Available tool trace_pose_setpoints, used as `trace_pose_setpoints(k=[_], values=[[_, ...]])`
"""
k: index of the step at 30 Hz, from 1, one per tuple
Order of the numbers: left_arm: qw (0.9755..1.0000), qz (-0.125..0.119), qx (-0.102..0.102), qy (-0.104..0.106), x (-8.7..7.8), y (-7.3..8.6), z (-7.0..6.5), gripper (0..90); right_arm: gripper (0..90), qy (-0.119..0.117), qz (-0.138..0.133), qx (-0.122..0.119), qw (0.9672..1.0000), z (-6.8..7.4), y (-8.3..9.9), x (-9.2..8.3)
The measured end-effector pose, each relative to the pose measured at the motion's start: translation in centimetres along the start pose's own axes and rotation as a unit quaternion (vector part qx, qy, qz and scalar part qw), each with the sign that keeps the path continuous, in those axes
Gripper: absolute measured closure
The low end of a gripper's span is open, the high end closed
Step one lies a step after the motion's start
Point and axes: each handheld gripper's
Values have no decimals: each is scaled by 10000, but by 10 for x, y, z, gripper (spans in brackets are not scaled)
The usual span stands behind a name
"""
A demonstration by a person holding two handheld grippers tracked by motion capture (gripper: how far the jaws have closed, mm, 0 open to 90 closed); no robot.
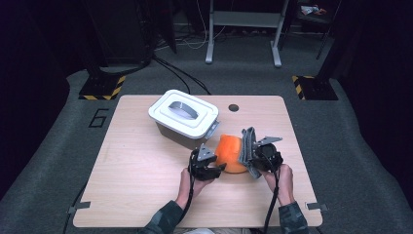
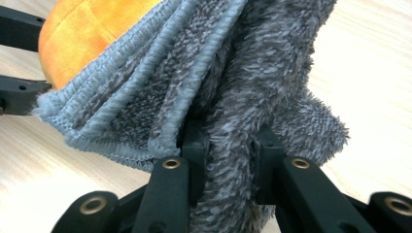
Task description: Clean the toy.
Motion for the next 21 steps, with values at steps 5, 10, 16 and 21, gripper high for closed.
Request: trace_pose_setpoints(k=[5, 10, 16, 21], values=[[9995, 13, 216, -222, 6, 1, -4, 518, 731, -10, 0, 26, 10000, -3, -1, 3], [9992, -8, 315, -230, 9, 2, -6, 715, 730, -47, -21, 119, 9999, -7, -1, 6], [9995, -130, 248, -173, 6, 1, -7, 842, 730, 29, -144, 192, 9997, -6, 0, -2], [9996, -229, 163, -7, 0, -8, -9, 849, 729, 82, -278, 139, 9995, -2, -1, -17]])
Point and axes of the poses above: each handheld gripper's, and its own axes: x roughly forward along the jaws, y roughly out of its underside, z roughly to its left, and after that the axes turned 9 degrees about x, right-handed
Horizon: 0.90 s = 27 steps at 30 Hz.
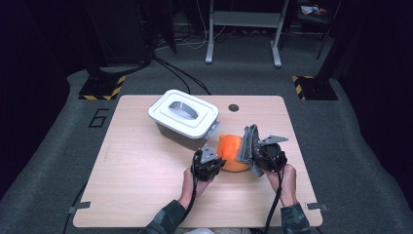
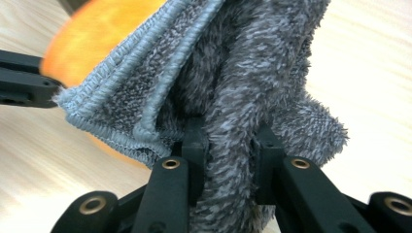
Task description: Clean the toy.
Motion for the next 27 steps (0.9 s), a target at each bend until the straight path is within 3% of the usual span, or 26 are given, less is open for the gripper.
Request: trace_pose_setpoints(k=[2, 7, 12, 15, 17, 27], values=[[9999, -66, -59, 86, -1, -4, -2, 849, 728, -56, -45, -41, 10000, 4, -2, -6], [9998, -65, 50, 182, -3, -8, -7, 849, 727, -180, -209, -312, 9991, 19, -8, -16], [9996, -80, 71, 259, -2, -9, -10, 849, 725, -284, -197, -508, 9981, 33, -11, -10], [9994, -42, 117, 314, -2, -9, -10, 849, 728, -190, -172, -694, 9973, 39, -10, -3], [9995, -65, 93, 298, -2, -8, -9, 849, 731, -226, -135, -587, 9979, 38, -9, 0], [9997, -37, 75, 239, 0, -4, -8, 848, 740, -130, -58, -574, 9982, 33, -7, 4]])
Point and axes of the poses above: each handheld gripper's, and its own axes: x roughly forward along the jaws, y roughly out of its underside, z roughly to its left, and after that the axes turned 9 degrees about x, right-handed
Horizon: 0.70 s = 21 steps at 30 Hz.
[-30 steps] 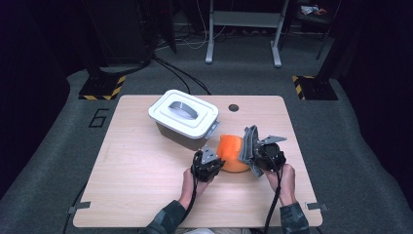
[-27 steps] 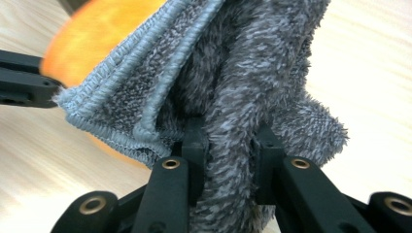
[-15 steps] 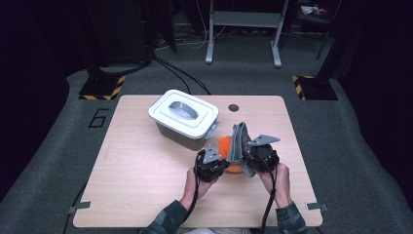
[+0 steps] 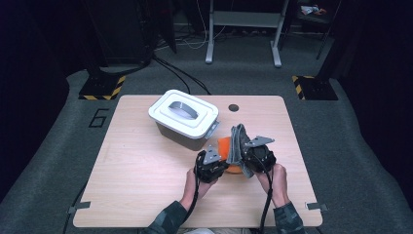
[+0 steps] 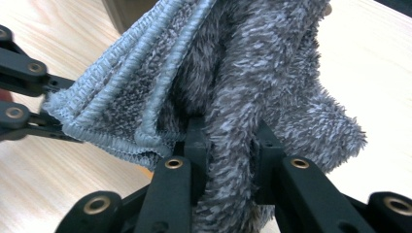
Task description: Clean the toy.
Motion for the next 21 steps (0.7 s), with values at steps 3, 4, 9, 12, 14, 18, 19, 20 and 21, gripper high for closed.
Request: trace_pose_setpoints(k=[3, 4, 9, 12, 14, 18, 19, 20, 21], values=[[10000, -1, -14, -2, 0, 2, 1, 848, 741, 21, 24, 19, 10000, -3, 1, 1], [10000, 25, -10, 11, 0, 2, 1, 848, 741, 29, 27, 85, 10000, -4, 2, 1], [10000, -2, -22, 12, 0, 3, 2, 847, 741, 125, 63, 222, 9997, -12, 5, 2], [10000, 21, -15, 48, 0, 3, 2, 847, 740, 167, 88, 297, 9994, -20, 8, 4], [10000, 25, 4, 60, 0, 4, 3, 846, 740, 191, 150, 389, 9989, -24, 11, 5], [10000, 19, -30, 21, 0, 5, 3, 845, 739, 295, 212, 526, 9980, -31, 15, 8], [10000, 17, -34, 24, 0, 5, 3, 845, 739, 316, 235, 534, 9978, -33, 16, 9], [10000, 29, -27, 21, 0, 6, 4, 844, 739, 325, 249, 542, 9977, -35, 17, 11], [10000, 44, -9, 17, 0, 6, 4, 844, 739, 373, 299, 606, 9970, -36, 18, 13]])
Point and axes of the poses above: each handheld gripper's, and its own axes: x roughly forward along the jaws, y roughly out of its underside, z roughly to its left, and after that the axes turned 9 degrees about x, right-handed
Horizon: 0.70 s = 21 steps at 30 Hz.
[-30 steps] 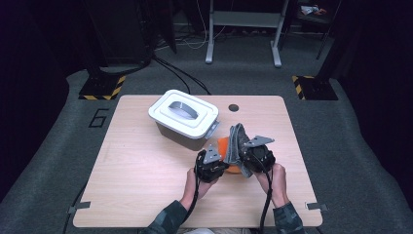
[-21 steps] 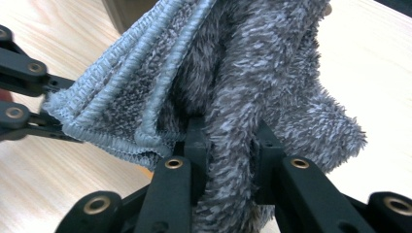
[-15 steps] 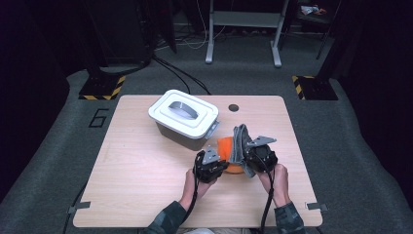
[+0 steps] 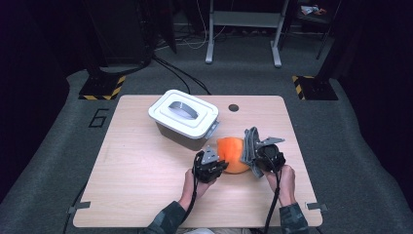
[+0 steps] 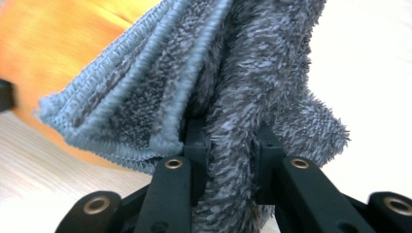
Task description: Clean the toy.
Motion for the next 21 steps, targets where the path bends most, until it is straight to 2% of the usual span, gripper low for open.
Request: trace_pose_setpoints(k=[9, 13, 16, 17, 19, 21], values=[[10000, 16, -24, -15, 1, 2, 1, 844, 737, 113, 314, 94, 9994, -16, 8, 19], [10000, 18, -32, -13, 1, 2, 1, 844, 736, 76, 469, 176, 9987, -20, 13, 30], [10000, 18, -36, -5, 1, 2, 1, 843, 736, 5, 684, 407, 9968, -21, 18, 39], [10000, 22, -43, -23, 1, 2, 1, 843, 735, -46, 660, 308, 9973, -24, 19, 42], [10000, 3, -61, 12, 0, 2, 2, 843, 734, -72, 661, 329, 9972, -26, 20, 43], [10000, -2, -43, 24, 0, 2, 2, 842, 735, 22, 688, 374, 9969, -25, 19, 38]])
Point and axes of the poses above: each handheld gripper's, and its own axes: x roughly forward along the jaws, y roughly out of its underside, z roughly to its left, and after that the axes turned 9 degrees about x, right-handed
